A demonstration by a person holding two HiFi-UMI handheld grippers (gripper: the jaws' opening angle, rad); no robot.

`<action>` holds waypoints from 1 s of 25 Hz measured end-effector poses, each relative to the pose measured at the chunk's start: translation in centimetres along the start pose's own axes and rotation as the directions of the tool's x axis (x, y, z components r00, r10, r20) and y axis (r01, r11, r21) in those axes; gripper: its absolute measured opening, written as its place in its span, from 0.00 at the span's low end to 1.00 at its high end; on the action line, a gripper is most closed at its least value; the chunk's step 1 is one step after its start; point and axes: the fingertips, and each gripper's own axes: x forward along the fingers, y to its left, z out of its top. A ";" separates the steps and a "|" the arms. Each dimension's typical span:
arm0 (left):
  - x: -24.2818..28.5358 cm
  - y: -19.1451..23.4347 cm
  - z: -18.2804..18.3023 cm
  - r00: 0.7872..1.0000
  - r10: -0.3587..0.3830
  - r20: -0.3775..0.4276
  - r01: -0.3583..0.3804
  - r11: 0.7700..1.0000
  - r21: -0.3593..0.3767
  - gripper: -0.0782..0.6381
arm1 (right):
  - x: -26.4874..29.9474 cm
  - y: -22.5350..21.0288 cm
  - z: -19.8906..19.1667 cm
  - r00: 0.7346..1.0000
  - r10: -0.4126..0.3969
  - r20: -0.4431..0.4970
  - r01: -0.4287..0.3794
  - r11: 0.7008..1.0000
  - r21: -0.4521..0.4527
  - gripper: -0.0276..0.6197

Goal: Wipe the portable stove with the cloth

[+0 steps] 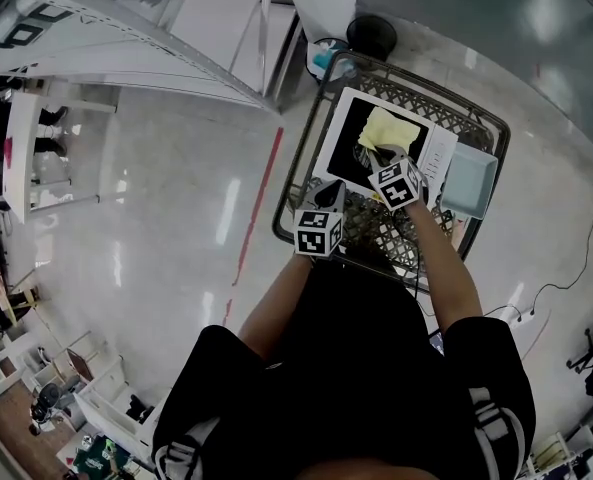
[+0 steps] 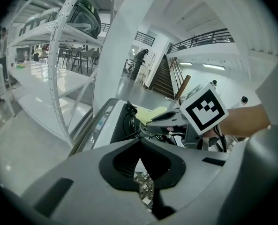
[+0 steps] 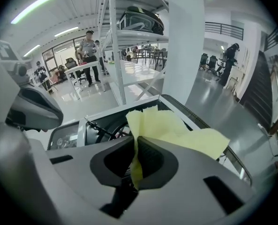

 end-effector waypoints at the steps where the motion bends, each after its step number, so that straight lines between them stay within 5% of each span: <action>1: 0.0 0.0 0.1 1.000 0.001 0.001 -0.001 1.000 0.001 0.14 | -0.1 0.4 -0.2 1.000 0.009 -0.005 -0.009 1.000 -0.002 0.08; 25: -1.0 0.4 -0.2 1.000 0.020 0.008 -0.020 1.000 0.008 0.14 | -1.5 5.5 -1.1 0.996 0.083 -0.010 -0.084 0.993 -0.088 0.08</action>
